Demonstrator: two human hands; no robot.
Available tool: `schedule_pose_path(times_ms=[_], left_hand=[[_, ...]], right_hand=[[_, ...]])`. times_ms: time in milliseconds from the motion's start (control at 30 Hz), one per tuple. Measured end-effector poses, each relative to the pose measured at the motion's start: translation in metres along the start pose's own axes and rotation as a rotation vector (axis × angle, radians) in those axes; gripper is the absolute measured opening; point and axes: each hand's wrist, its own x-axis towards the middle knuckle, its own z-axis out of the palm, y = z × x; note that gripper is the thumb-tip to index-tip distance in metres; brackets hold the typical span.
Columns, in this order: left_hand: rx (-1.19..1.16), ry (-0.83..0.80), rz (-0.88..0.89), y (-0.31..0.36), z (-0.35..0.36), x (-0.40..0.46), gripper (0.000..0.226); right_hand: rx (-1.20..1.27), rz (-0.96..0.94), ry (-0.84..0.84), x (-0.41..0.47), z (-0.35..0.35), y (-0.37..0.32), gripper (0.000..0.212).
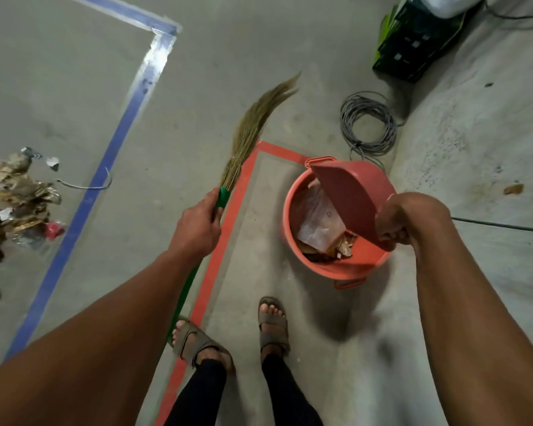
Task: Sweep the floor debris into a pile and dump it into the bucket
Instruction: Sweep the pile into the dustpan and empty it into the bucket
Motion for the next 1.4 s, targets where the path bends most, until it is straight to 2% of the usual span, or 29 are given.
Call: schedule_pose_path(times_ms=[133, 300, 633, 933, 1100, 1300, 1400], left_hand=[[-0.009, -0.009, 0.001, -0.018, -0.036, -0.007, 0.054], [-0.006, -0.025, -0.006, -0.069, -0.073, -0.006, 0.054], [-0.051, 0.046, -0.191, -0.195, -0.132, -0.015, 0.054], [-0.140, 0.164, -0.367, -0.294, -0.186, -0.026, 0.055], [-0.186, 0.210, -0.454, -0.345, -0.191, -0.006, 0.057], [-0.236, 0.224, -0.469, -0.412, -0.139, 0.052, 0.056], [-0.278, 0.169, -0.484, -0.436, -0.091, 0.081, 0.054]], right_hand=[[0.171, -0.040, -0.004, -0.038, -0.005, -0.019, 0.024], [0.615, -0.169, 0.032, -0.048, 0.005, -0.095, 0.032], [1.139, -0.424, -0.257, -0.068, 0.034, -0.327, 0.034], [1.222, -0.544, -0.530, -0.116, 0.046, -0.482, 0.037], [1.292, -0.594, -0.650, -0.115, 0.052, -0.560, 0.035], [1.397, -0.619, -0.662, -0.070, 0.071, -0.638, 0.034], [1.438, -0.615, -0.683, -0.039, 0.098, -0.663, 0.034]])
